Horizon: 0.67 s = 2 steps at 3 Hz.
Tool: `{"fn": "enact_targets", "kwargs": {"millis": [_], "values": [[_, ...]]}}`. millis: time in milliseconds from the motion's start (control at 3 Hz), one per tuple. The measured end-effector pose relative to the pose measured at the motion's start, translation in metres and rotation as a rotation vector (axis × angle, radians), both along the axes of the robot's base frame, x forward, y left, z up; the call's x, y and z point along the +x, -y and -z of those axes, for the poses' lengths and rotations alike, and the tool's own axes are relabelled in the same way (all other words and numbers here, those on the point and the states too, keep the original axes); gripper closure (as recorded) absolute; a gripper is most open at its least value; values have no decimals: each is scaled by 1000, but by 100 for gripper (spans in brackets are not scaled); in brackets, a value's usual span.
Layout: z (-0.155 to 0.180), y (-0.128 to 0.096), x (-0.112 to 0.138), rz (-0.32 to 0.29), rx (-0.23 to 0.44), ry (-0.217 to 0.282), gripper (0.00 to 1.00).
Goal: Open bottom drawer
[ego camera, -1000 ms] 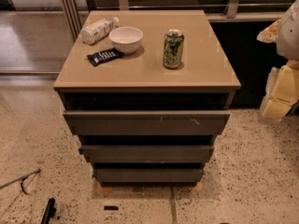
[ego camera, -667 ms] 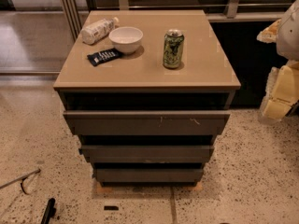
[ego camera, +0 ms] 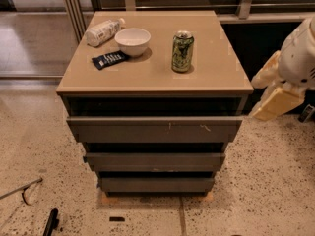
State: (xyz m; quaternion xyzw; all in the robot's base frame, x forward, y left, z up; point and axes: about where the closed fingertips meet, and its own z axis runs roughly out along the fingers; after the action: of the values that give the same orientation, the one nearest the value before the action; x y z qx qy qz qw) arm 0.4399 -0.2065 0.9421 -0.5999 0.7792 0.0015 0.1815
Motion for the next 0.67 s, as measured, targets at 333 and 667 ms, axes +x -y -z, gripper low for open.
{"fn": "enact_targets", "kwargs": {"millis": [333,667], "values": [[107,-13,9,10,190,-98,79],[161,-19,10,-6,266,-165,100]]}}
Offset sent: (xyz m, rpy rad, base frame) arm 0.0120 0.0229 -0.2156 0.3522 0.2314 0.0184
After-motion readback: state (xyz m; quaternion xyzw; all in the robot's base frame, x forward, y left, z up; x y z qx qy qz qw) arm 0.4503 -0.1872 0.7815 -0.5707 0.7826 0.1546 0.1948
